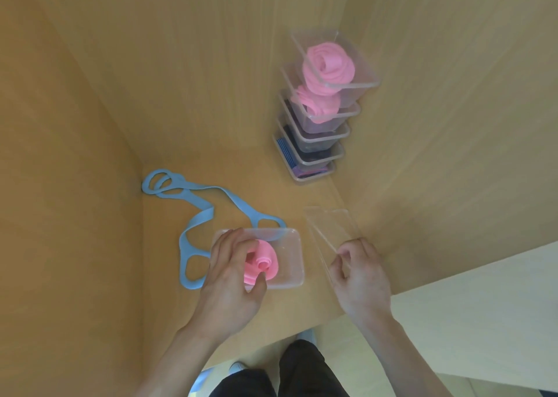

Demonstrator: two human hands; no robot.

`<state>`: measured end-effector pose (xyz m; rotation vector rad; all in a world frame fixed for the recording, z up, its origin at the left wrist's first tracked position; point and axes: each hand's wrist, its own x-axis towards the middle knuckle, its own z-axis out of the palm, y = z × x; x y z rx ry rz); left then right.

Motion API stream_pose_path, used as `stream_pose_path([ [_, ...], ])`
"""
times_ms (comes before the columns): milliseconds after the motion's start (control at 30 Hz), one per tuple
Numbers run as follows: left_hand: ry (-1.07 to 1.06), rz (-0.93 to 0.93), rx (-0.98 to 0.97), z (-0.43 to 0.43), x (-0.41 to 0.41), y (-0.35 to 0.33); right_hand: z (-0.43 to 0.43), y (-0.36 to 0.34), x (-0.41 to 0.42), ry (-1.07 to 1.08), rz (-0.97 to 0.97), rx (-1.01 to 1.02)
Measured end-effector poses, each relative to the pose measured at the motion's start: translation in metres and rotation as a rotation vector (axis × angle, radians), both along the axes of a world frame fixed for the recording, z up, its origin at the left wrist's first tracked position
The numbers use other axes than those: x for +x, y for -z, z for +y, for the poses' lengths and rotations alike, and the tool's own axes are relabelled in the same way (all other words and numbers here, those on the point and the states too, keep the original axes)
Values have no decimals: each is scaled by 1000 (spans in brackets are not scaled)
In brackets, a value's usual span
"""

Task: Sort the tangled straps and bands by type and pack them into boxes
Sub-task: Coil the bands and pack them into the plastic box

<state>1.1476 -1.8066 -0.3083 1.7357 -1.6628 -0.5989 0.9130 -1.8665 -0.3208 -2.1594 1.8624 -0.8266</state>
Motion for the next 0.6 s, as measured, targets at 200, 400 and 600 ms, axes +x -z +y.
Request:
stream_pose_path([
  [200,-136,102,-124,-3,1,-11,13,-13,11,-143,-49,-263],
  [400,-183,116,-209,2,13,-14,23,-32,26,-303,-175,-288],
  [600,-193,128,-304,8,23,-23,21,-40,34,-312,-356,-285],
])
